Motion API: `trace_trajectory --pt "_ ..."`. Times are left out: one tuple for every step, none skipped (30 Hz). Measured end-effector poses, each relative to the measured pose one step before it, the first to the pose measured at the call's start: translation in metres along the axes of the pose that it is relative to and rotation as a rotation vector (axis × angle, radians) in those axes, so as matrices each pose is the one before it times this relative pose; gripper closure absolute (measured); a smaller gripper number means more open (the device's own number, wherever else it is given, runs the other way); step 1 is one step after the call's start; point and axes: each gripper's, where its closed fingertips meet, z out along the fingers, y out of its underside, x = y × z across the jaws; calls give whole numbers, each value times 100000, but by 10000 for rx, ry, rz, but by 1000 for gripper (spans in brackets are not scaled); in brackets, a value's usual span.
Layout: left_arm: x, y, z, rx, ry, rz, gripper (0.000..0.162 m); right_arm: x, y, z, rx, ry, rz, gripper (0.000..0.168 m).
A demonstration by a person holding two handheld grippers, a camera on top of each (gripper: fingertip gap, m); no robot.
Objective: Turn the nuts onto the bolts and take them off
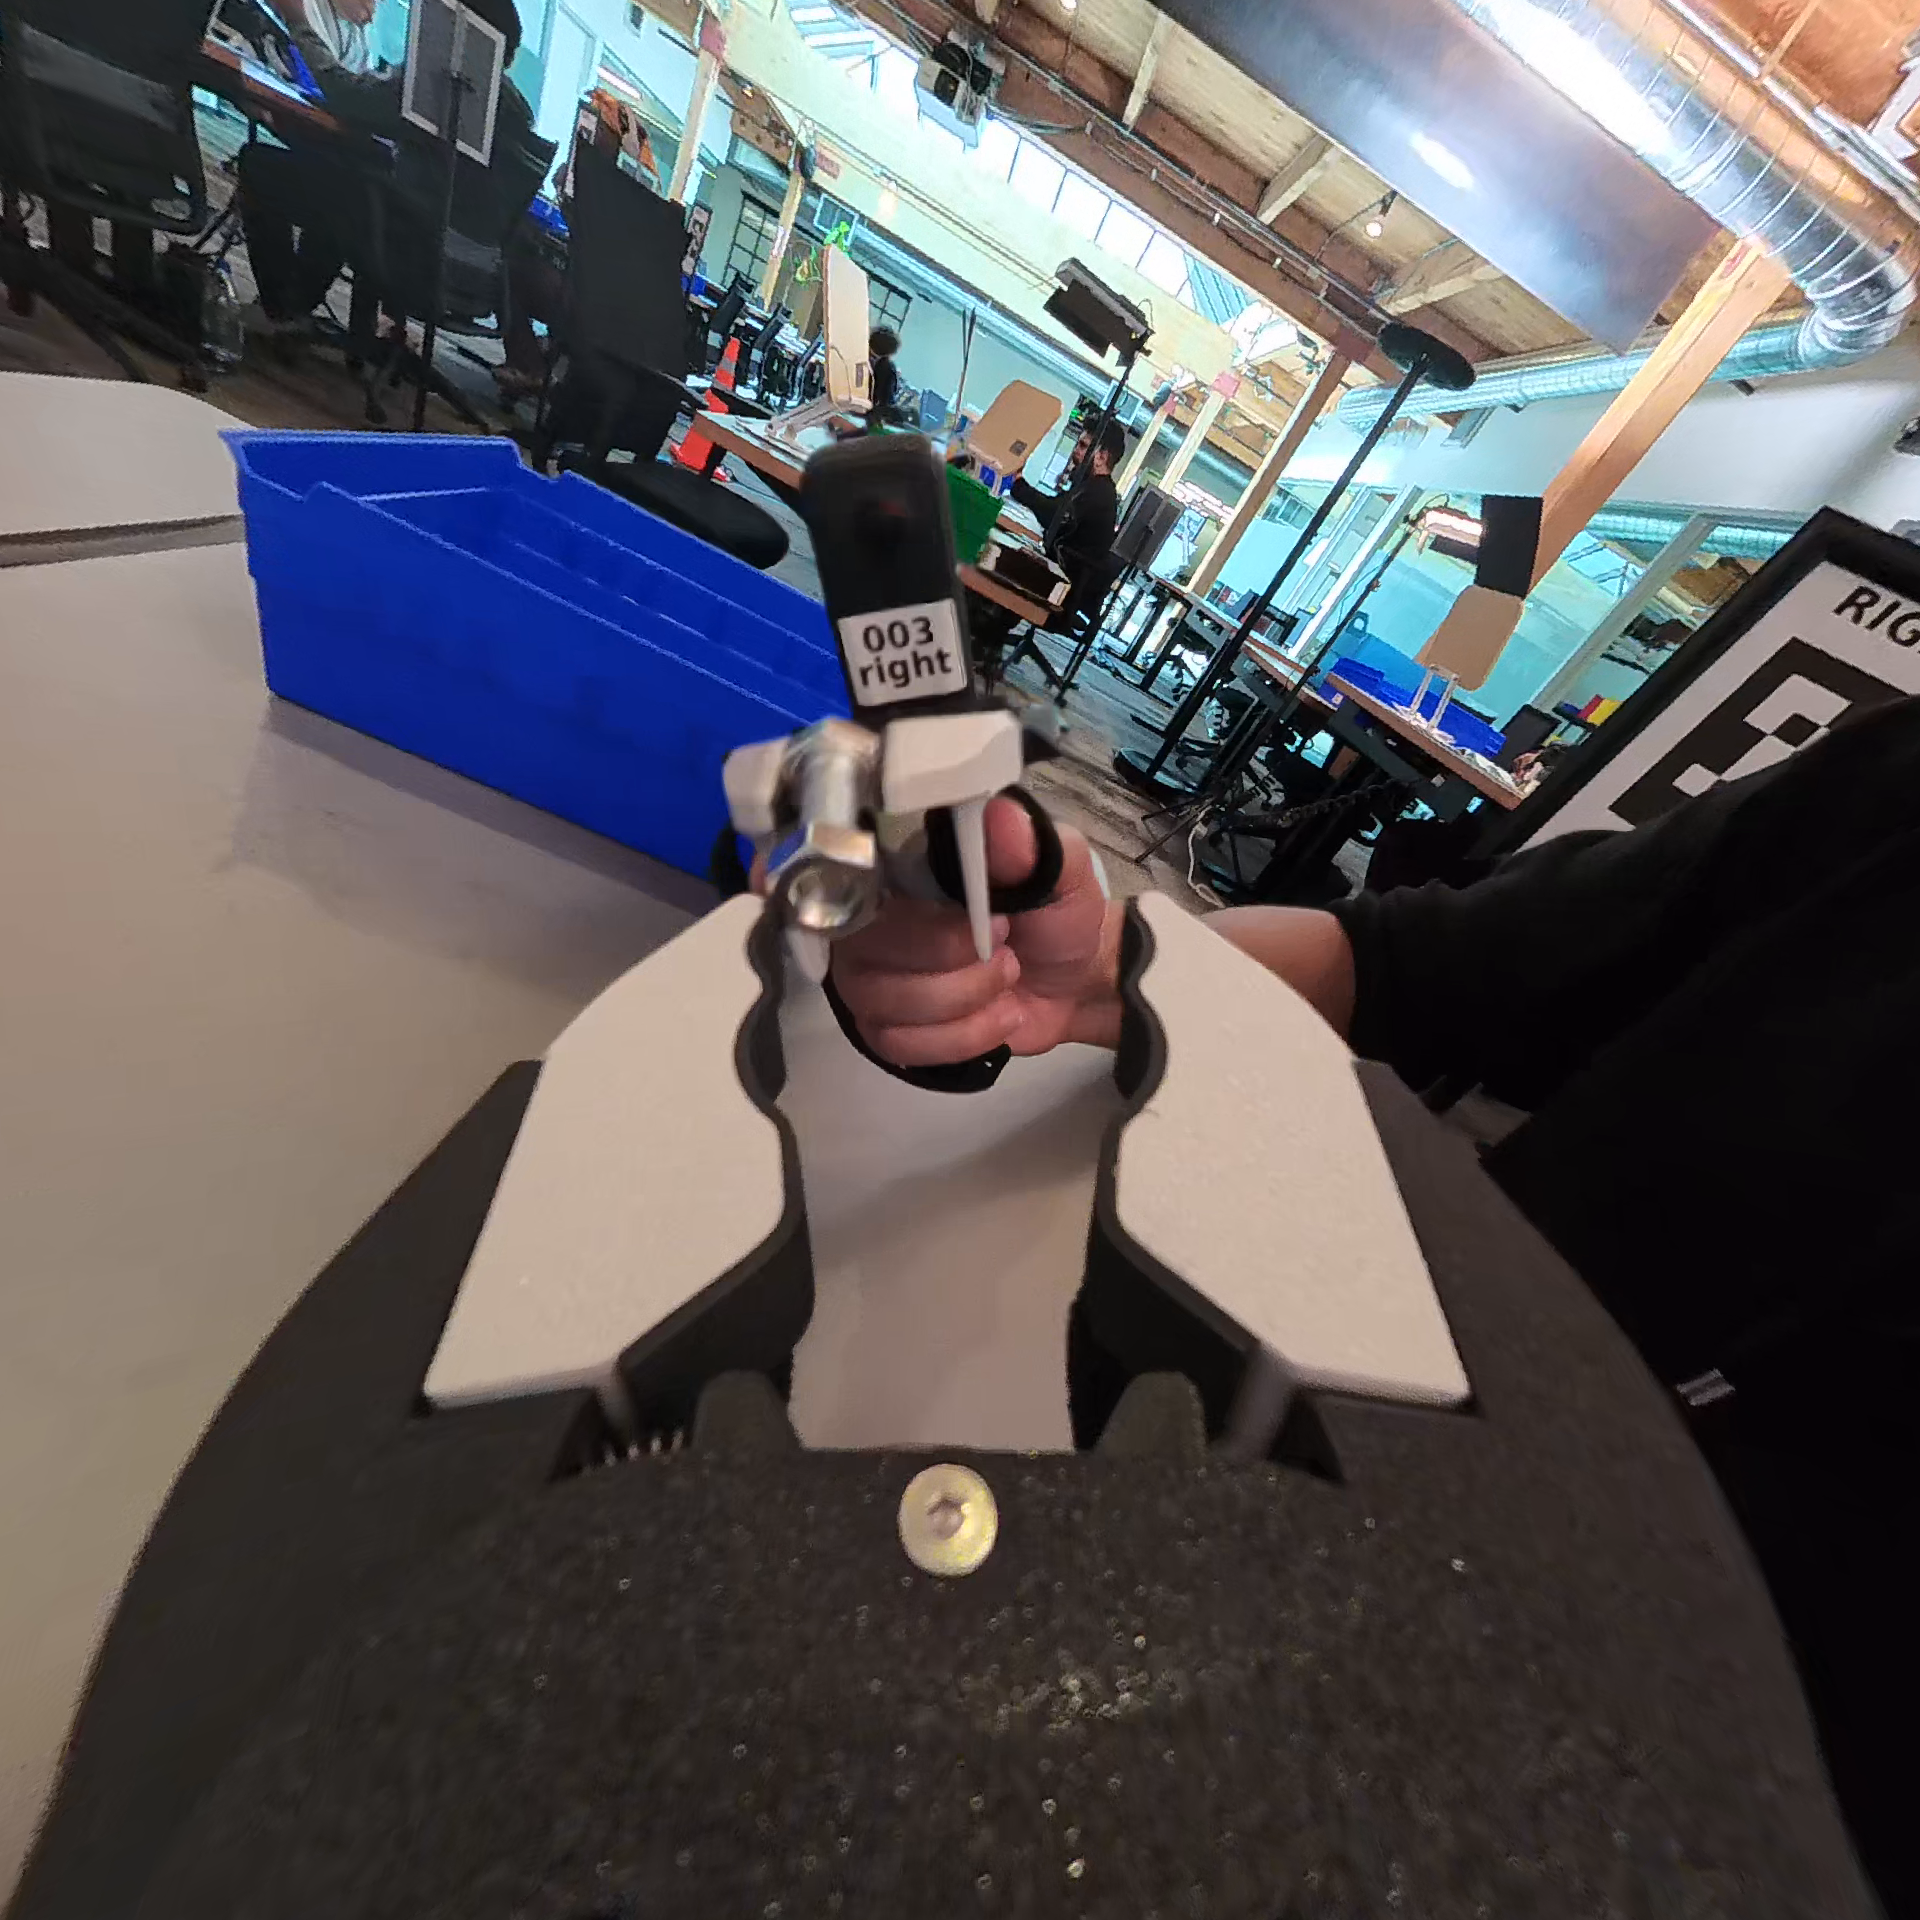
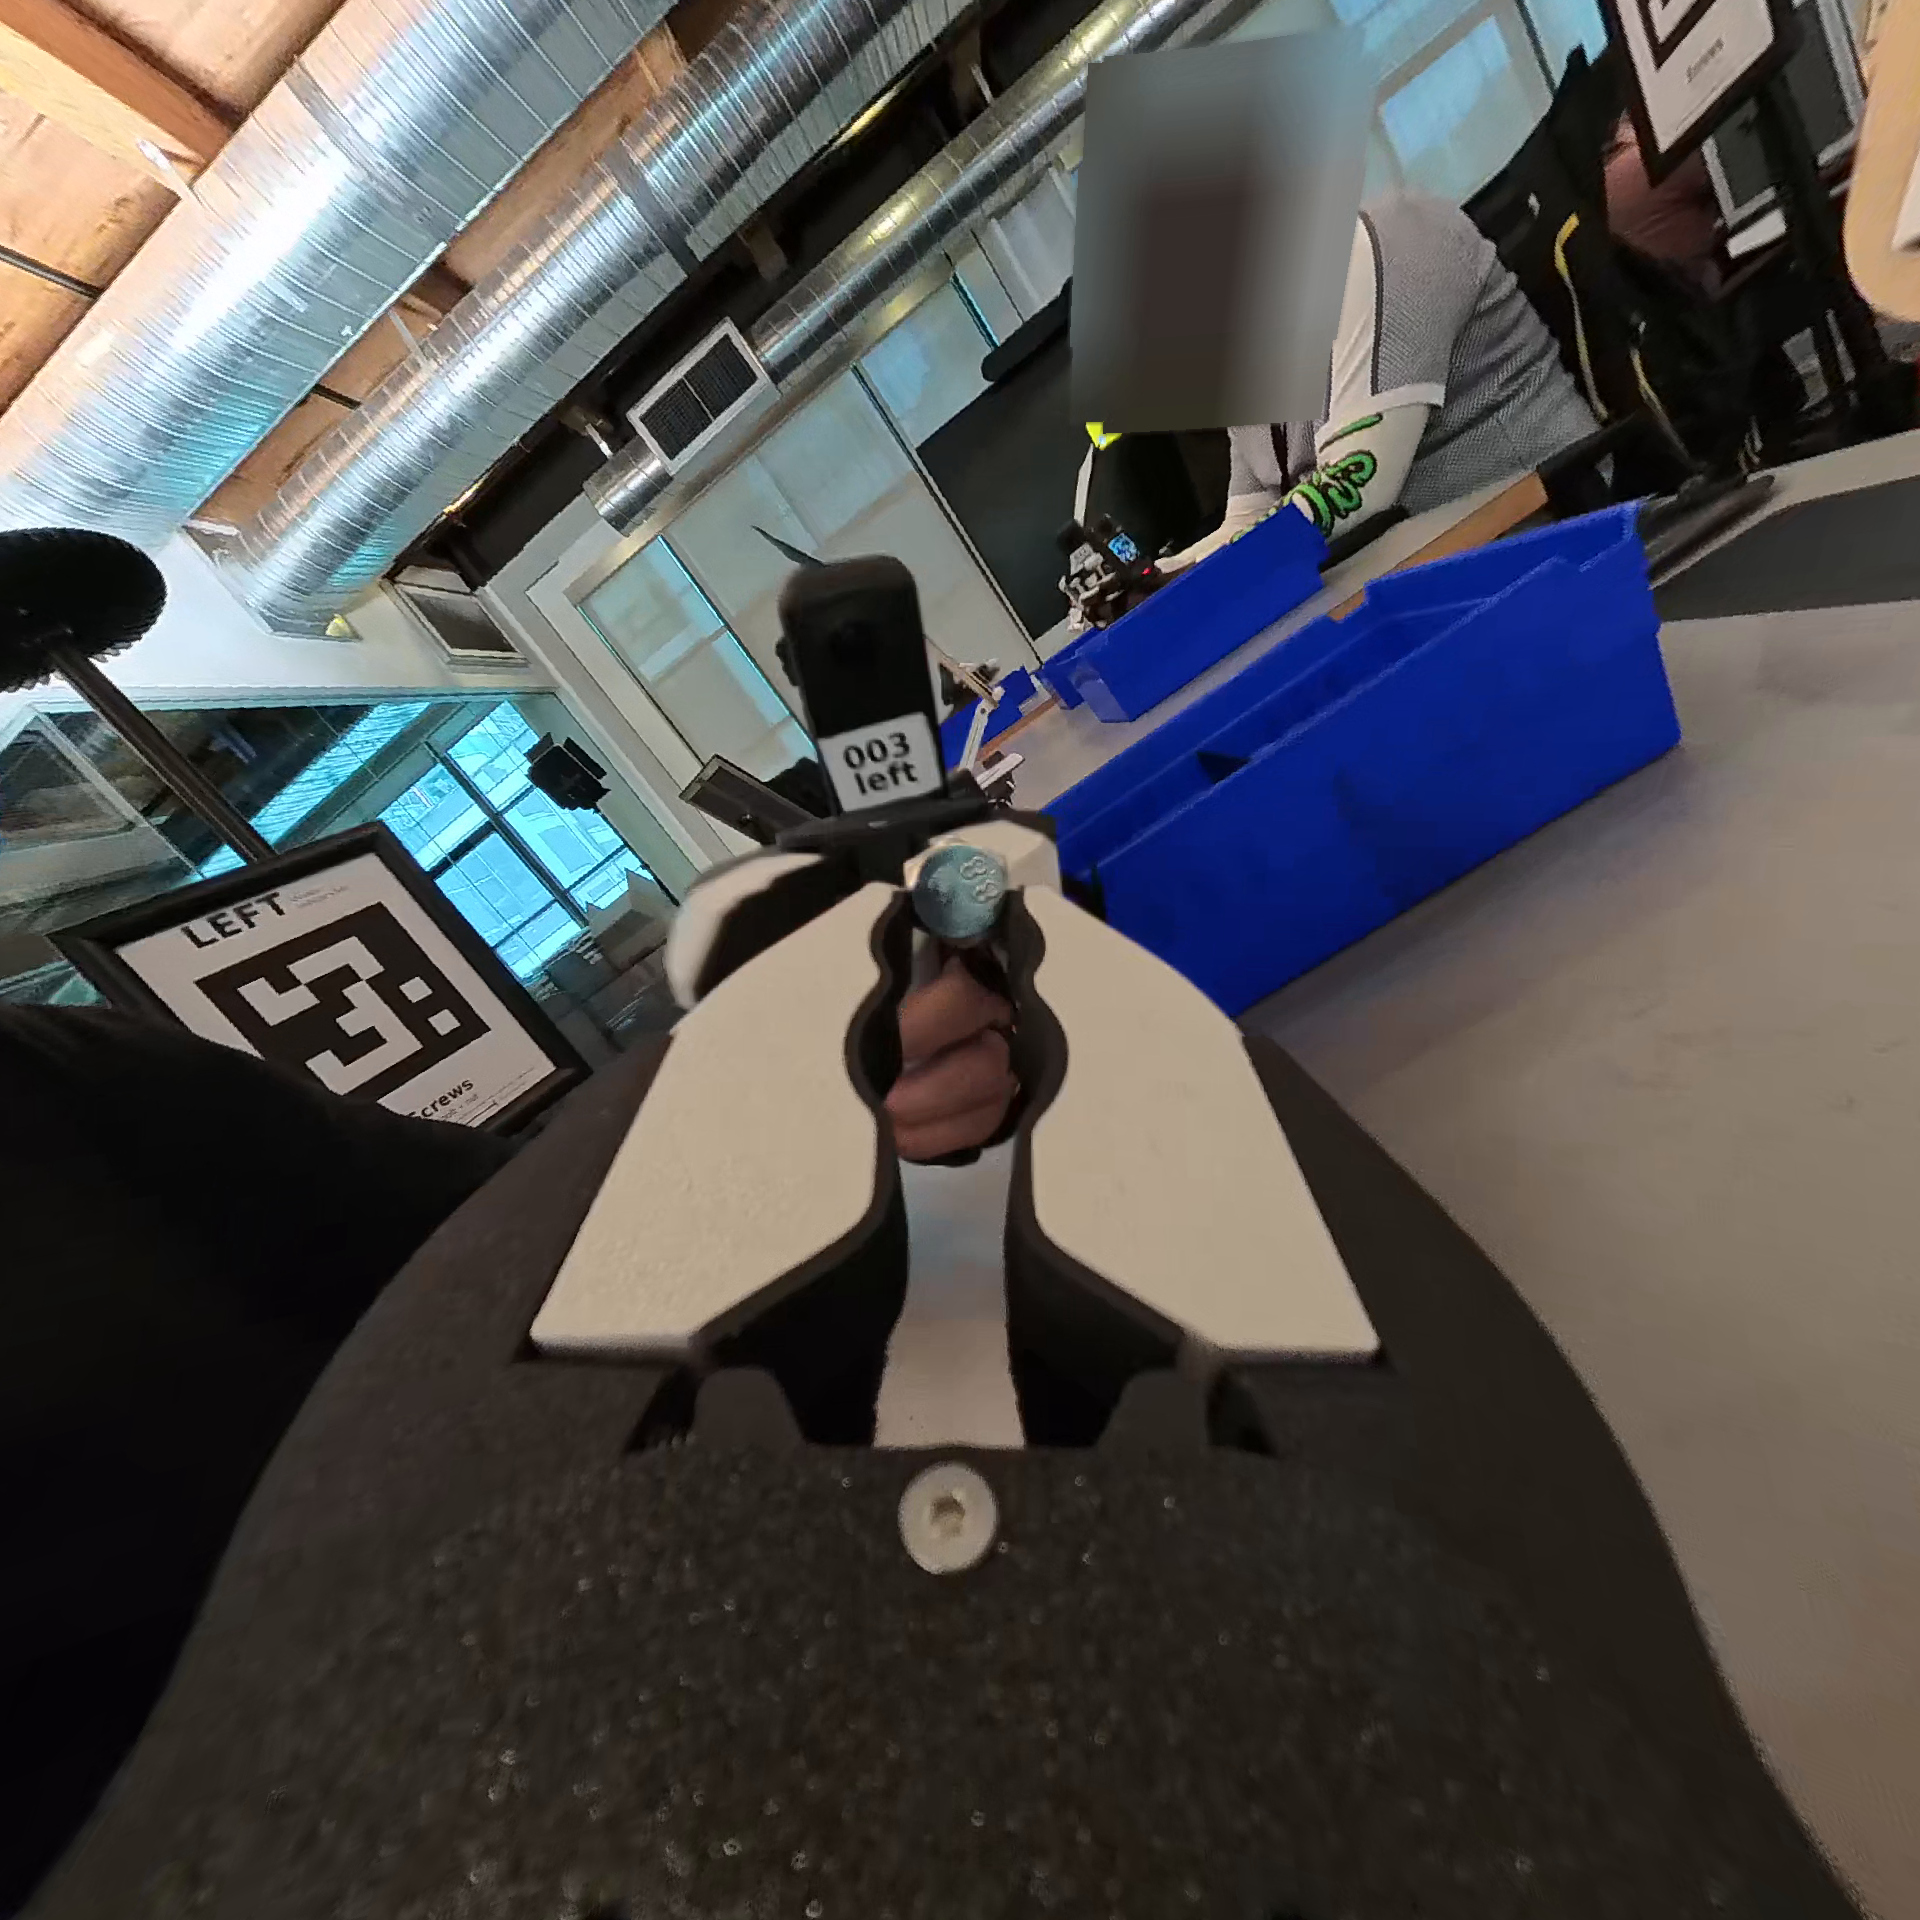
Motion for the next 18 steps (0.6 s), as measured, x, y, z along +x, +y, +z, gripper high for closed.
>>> trace_trajectory --pt "-36 -240 100 37 -179 99 93 277 395 -73 2 20 111 151" --pt "105 -283 -36 62 -61 152 90 210 495 -111 -58 34 118 151" --pt "181 -272 -112 72 54 103 97 232 596 -74 -173 131 39 151" --pt "-85 -161 -93 23 -69 -34 97 -4 376 -54 -105 41 -39 151" --pt "-138 17 -62 -21 -57 -6 96 -325 -140 -30 76 -131 21 151" --pt "-235 199 -40 -59 -87 8 97 -429 -510 25 144 -149 -11 151" --pt "-311 315 2 -78 -105 -40 97 -319 -601 71 89 -48 -143 151" --pt "-90 294 67 -61 44 -132 97 -221 -583 89 72 -22 -193 151" --pt "65 221 101 -43 120 -151 97 -73 -448 71 60 -4 -108 151" --pt "93 137 120 -42 67 -47 97 154 -222 36 42 45 -24 151" --pt "169 -21 100 -9 30 73 97 334 140 -7 -58 104 42 151" --pt "193 -174 63 22 -7 96 95 375 435 -45 -92 99 65 151" --pt "22 -338 -31 98 -119 105 91 198 438 -120 12 -1 141 151" --pt "166 -372 -133 119 18 99 92 145 606 -96 -85 7 179 151" --pt "309 -349 -183 124 182 31 101 172 655 -66 -171 108 42 151" --pt "-60 -183 -107 54 -24 -59 100 -101 321 -32 -53 -9 -25 151" --pt "-270 54 -81 -31 -123 3 100 -324 -181 0 93 -136 73 151" --pt "-207 202 -42 -36 -63 12 100 -402 -525 68 131 -138 27 151"
